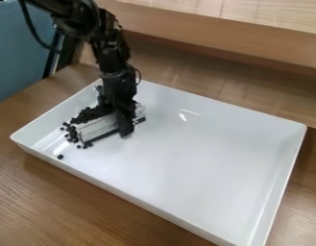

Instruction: Sweep into pile

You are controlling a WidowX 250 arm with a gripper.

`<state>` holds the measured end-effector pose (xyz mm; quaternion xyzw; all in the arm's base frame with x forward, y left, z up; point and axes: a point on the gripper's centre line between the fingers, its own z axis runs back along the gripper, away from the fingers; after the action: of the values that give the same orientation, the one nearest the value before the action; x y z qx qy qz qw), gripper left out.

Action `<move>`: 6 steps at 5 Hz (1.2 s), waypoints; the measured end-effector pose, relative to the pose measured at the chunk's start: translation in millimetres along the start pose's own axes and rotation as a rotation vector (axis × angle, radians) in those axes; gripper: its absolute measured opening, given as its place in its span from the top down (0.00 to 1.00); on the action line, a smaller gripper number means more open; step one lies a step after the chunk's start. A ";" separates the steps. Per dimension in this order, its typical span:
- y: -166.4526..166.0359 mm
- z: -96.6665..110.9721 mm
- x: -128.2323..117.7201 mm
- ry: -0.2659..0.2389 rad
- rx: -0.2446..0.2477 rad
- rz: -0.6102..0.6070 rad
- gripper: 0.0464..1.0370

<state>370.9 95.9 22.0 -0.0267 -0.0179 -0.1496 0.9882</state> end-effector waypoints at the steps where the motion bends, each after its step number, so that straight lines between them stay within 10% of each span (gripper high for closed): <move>1: -9.9 2.2 -3.5 0.017 -0.015 0.017 0.03; 6: -33.2 87.8 -18.8 -0.032 0.002 0.025 0.03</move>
<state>340.7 74.8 110.4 -0.0283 -0.0337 -0.1365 0.9897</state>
